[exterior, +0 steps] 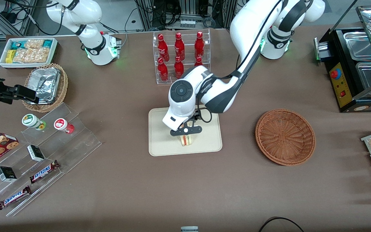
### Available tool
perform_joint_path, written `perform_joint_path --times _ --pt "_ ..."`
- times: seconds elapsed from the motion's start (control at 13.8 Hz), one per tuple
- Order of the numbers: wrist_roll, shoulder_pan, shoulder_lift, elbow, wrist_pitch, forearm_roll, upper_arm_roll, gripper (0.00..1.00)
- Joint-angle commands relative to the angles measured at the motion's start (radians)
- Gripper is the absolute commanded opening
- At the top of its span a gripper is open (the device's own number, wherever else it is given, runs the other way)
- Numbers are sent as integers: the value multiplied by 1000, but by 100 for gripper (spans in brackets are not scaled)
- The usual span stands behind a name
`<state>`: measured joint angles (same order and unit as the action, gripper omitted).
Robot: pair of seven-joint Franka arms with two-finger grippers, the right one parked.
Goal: Place sandwich from basket to tray
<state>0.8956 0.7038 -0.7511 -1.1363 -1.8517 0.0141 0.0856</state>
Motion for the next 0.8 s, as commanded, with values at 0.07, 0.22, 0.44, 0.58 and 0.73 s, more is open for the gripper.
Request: perform_joint_path --times 0.07,0.22,0.44,0.58,0.73 --pt "-146 -78 87 -14 136 6 -1 100" --pt "-261 -159 133 -42 198 12 3 100" --pt "-427 -252 269 -213 197 10 2 100" --pt "-528 -329 350 -299 192 12 2 100" --pt "-587 -397 412 -364 197 12 2 100"
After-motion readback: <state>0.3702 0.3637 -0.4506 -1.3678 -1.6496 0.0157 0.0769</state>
